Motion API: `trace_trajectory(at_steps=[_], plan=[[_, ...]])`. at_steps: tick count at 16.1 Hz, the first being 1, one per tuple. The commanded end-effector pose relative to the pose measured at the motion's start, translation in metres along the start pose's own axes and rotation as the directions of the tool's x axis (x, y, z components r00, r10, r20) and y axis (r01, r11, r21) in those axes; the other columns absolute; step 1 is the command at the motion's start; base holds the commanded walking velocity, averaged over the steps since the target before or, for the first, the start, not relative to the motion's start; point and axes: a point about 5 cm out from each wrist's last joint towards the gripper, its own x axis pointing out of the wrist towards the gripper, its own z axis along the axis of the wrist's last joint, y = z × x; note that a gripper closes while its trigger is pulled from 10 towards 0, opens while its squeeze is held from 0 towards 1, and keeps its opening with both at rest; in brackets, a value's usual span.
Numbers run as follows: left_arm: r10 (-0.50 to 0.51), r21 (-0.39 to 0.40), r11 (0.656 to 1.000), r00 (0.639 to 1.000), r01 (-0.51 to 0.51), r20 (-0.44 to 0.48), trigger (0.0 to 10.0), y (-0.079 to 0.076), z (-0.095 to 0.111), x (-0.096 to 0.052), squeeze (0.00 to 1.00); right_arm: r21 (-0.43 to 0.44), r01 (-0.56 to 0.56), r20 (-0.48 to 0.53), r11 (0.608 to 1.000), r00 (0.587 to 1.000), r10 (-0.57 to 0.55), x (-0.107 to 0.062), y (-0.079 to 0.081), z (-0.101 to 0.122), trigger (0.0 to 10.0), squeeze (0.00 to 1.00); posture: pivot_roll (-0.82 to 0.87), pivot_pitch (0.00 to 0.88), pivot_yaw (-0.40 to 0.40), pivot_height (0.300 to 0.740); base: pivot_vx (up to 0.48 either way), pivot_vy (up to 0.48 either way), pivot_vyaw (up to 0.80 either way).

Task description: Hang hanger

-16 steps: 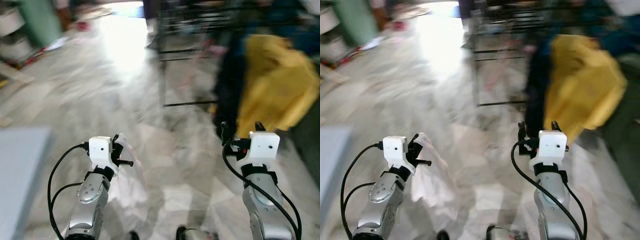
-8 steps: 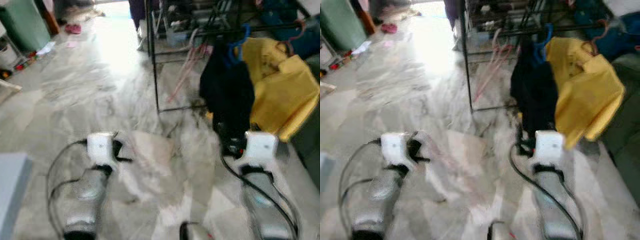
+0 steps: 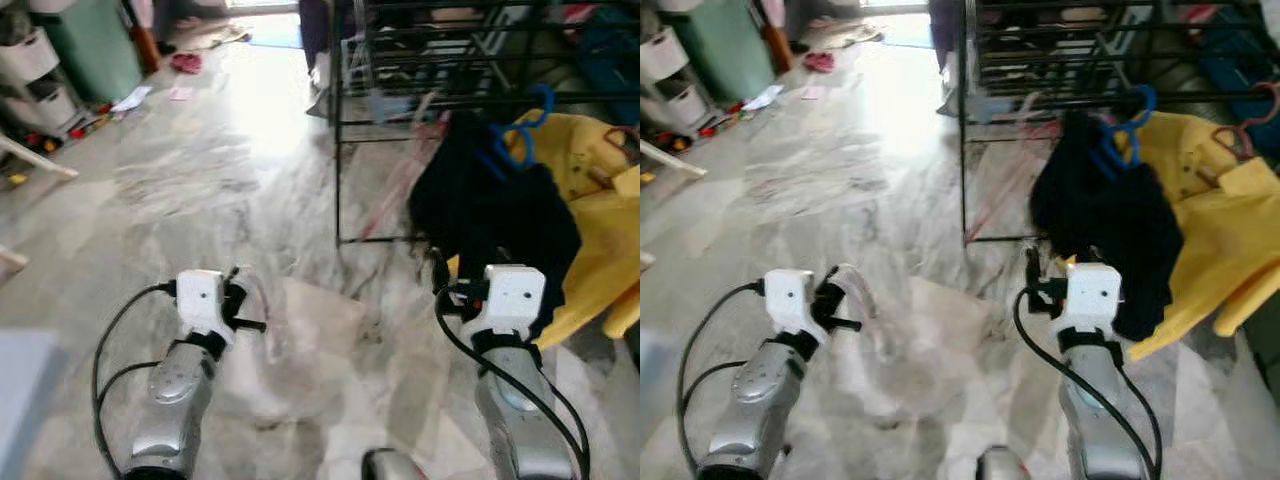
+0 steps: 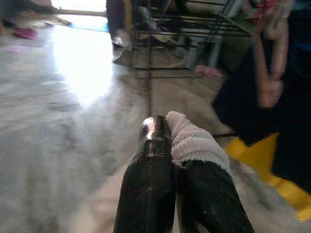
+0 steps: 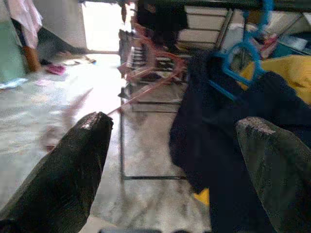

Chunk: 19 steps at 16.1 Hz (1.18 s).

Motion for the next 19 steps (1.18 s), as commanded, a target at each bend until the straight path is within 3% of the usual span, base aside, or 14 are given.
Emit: trace_trajectory(at_steps=[1, 2, 5, 13, 15, 18, 19], plan=[[-0.006, 0.025, 1.000, 1.000, 0.006, 0.017, 10.0, 0.004, 0.007, 0.000, 0.00, 0.035, 0.001, 0.003, 0.999, 1.000, -0.001, 0.001, 0.002, 0.002, 10.0, 0.00, -0.10, 0.171, 0.038, 0.740, 0.382, 0.000, 0.00], [-0.008, 0.023, 1.000, 1.000, 0.007, 0.017, 10.0, 0.004, 0.007, 0.000, 0.00, 0.010, 0.005, 0.006, 1.000, 1.000, -0.005, 0.001, 0.003, 0.003, 10.0, 0.00, -0.10, 0.172, 0.039, 0.740, 0.390, 0.000, 0.00], [-0.013, 0.028, 1.000, 1.000, 0.012, 0.007, 10.0, 0.003, 0.006, -0.001, 0.00, 0.063, 0.004, -0.025, 0.998, 1.000, -0.003, 0.001, 0.004, 0.000, 10.0, 0.00, -0.10, 0.177, 0.040, 0.740, 0.384, 0.000, 0.00], [-0.033, 0.050, 0.998, 0.999, 0.034, -0.016, 10.0, 0.004, 0.004, -0.004, 0.00, 0.100, 0.016, -0.066, 0.995, 0.998, -0.009, 0.003, 0.008, -0.003, 10.0, 0.00, -0.09, 0.199, 0.058, 0.740, 0.000, 0.000, 0.00], [-0.037, 0.062, 0.997, 0.999, 0.038, -0.015, 10.0, 0.004, 0.004, -0.004, 0.00, 0.084, 0.022, -0.072, 0.996, 0.997, -0.016, 0.003, 0.007, -0.003, 10.0, 0.00, -0.09, 0.203, 0.062, 0.740, 0.000, 0.000, 0.00], [-0.010, 0.085, 0.996, 1.000, 0.011, -0.013, 10.0, 0.007, 0.004, -0.005, 0.00, -0.015, 0.030, -0.072, 0.999, 0.997, -0.031, 0.005, 0.008, -0.003, 10.0, 0.00, -0.09, 0.213, 0.059, 0.740, 0.000, 0.000, 0.00], [0.009, 0.107, 0.994, 1.000, -0.007, -0.019, 10.0, 0.010, 0.003, -0.007, 0.00, 0.055, -0.013, -0.082, 0.998, 0.997, 0.017, 0.008, 0.015, -0.002, 10.0, 0.00, -0.09, 0.223, 0.052, 0.740, 0.000, 0.000, 0.00]])
